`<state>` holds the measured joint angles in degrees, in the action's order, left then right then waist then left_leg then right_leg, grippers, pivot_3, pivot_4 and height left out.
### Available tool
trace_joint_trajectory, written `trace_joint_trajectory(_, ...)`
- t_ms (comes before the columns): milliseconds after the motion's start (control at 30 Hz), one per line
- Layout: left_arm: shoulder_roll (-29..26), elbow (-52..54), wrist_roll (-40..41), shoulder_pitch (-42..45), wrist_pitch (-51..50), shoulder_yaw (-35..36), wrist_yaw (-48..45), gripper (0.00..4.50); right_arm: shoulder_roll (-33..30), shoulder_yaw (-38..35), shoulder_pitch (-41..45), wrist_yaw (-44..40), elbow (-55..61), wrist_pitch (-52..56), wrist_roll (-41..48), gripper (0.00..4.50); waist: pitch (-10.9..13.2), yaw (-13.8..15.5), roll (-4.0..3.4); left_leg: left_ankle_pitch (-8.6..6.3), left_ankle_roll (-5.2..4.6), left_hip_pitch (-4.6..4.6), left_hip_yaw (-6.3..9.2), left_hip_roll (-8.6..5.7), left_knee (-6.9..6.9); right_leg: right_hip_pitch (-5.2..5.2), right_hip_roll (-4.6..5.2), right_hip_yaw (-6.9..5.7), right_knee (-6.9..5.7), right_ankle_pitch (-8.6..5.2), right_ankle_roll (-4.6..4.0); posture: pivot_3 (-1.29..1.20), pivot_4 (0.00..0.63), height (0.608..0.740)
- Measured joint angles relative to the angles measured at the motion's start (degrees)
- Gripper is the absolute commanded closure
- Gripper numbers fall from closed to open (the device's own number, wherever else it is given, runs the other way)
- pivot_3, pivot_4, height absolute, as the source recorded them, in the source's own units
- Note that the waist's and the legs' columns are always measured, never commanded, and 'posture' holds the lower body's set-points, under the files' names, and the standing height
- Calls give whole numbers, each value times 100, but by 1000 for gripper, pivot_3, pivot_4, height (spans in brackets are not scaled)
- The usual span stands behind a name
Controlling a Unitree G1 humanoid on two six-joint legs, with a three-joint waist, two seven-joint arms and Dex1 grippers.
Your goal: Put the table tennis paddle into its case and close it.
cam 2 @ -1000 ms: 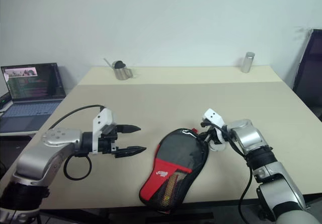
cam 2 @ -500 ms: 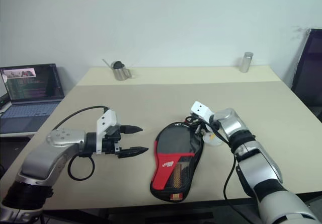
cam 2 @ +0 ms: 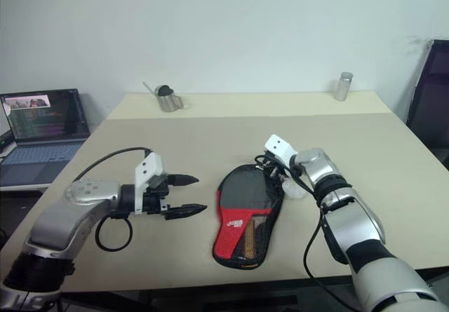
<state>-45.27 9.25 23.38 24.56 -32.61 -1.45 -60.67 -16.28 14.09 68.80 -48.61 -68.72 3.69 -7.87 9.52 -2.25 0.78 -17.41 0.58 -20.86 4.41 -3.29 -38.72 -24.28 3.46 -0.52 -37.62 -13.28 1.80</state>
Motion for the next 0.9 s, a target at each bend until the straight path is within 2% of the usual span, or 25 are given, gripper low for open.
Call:
trace_joint_trajectory(100, 55, -68, -20, 107, 58, -80, -22, 0, -11, -50, -1, -32, 45, -11, 0, 1573, 0, -1, 0, 0, 0, -1, -1, 0, 0, -1, 0, 1, 0, 0, 0, 0, 150, 740)
trace_joint_trajectory(300, 427, -421, -64, 558, 199, -247, -86, 0, -327, -163, -15, -330, 613, 133, 27, 1573, 1, 27, -1, 0, 0, -5, 1, -2, -1, -2, 0, -3, 2, 0, 0, 0, 150, 740)
trace_joint_trajectory(433, 1061, -917, -42, 1140, 307, -364, -113, 0, -896, -428, -335, -896, 2053, 836, 398, 1573, 1, 79, -1, 0, 0, -15, 7, -4, -6, 1, 3, -13, 10, 0, 1, 0, 150, 740)
trace_joint_trajectory(633, 2058, -2555, -851, 1976, 1104, -917, 311, 0, -1887, -835, -1565, -1290, 4376, 2225, 915, 1573, 1, 98, -1, -1, -2, -16, 6, -5, -3, 10, 5, -17, 30, 1, 3, 0, 150, 740)
trace_joint_trajectory(767, 2671, -3584, -1404, 2299, 1537, -1278, 647, 0, -2404, -871, -2330, -1387, 5296, 2871, 1062, 1573, 3, 74, 2, -4, -8, -18, -1, -2, -2, 9, 4, -14, 32, 1, 4, 0, 150, 740)
trace_joint_trajectory(900, 3196, -4543, -1769, 2581, 1871, -1414, 920, 0, -2645, -903, -2827, -1408, 6088, 3403, 1327, 1573, 4, 39, 4, -9, -17, -13, -6, 0, -3, 8, 2, -11, 29, 1, 5, 0, 150, 740)
